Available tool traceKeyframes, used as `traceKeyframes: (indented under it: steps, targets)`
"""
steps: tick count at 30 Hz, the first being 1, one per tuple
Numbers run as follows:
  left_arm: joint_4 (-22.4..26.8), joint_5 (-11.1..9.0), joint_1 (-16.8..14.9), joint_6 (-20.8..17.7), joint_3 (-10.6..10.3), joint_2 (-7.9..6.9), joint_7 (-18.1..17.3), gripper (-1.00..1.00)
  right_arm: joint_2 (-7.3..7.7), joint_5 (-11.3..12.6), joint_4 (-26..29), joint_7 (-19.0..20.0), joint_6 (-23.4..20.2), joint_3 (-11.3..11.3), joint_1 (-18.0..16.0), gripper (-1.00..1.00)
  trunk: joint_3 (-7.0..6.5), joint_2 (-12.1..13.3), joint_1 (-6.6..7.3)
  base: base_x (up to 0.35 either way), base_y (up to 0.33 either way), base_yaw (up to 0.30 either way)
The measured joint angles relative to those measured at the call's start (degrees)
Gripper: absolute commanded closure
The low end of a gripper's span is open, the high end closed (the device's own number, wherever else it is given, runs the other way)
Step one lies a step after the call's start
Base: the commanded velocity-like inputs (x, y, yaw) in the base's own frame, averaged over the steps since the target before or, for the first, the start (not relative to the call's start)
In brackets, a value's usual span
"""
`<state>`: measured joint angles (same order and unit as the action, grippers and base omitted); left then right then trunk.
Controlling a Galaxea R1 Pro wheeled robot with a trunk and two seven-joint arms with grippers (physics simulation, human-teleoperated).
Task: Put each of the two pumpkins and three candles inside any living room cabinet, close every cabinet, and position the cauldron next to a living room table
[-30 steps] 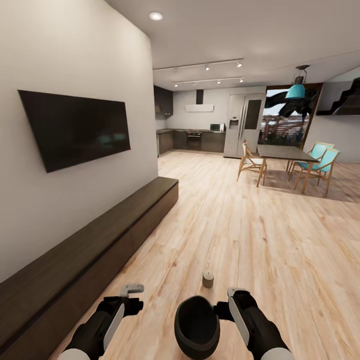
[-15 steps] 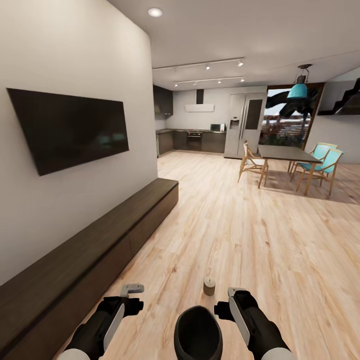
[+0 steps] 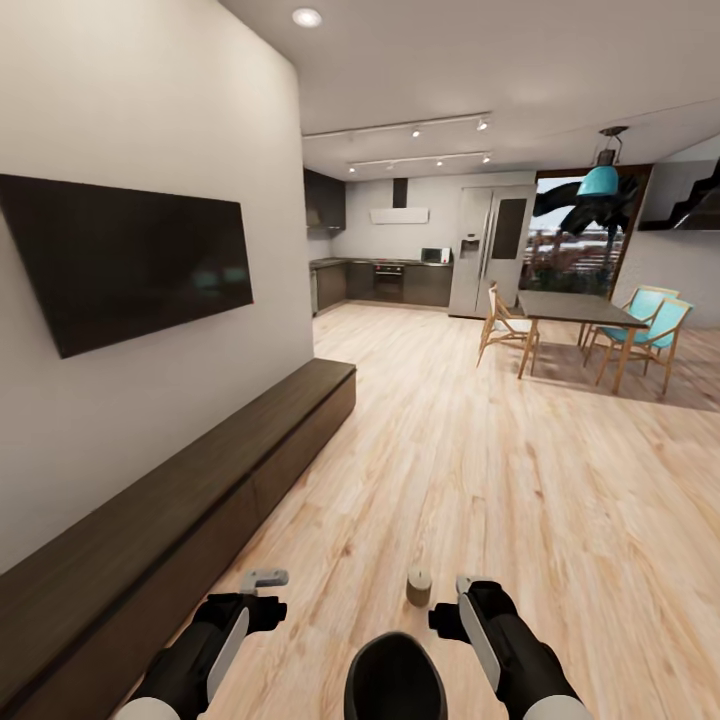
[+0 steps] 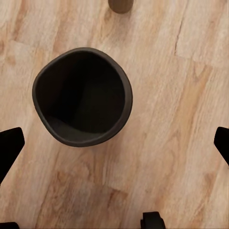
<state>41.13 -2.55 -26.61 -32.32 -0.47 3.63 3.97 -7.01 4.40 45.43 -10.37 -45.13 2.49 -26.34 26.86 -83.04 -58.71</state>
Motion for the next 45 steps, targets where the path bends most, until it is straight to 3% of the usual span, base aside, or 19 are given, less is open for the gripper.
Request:
traceKeyframes:
  steps: [10, 15, 29, 36, 45]
  targets:
    - [-0.17, 0.13, 0.0, -0.18, 0.0, 0.14, 0.0, -1.0, 0.04, 0.08, -0.05, 0.02, 0.0, 0.18, 0.0, -1.0, 0.0, 0.0, -0.01, 0.088, -0.055, 0.0]
    - [-3.01, 0.23, -0.12, -1.03, -0.02, 0.43, 0.07, -1.0, 0.0, -0.05, -0.37, -0.08, -0.04, 0.11, 0.0, -1.0, 0.0, 0.0, -0.02, 0.027, -0.02, 0.0]
    - [-5.55, 0.26, -0.25, -3.48, -0.23, 2.07, 0.1, -1.0, 0.03, -0.16, -0.76, -0.38, -0.05, 0.1, -0.08, -1.0, 0.0, 0.0, -0.02, 0.002, -0.001, 0.0]
    - [-9.46, 0.26, -1.74, -2.33, -0.24, 2.7, 0.08, -1.0, 0.03, -0.17, -0.77, -0.42, -0.02, 0.18, -0.09, -1.0, 0.0, 0.0, -0.02, 0.0, 0.0, 0.0]
    - [-10.47, 0.16, -2.25, 1.28, -0.18, 2.69, 0.42, -1.0, -0.04, -0.18, -0.8, -0.46, -0.03, 0.01, -0.09, -1.0, 0.0, 0.0, -0.02, 0.0, 0.0, 0.0]
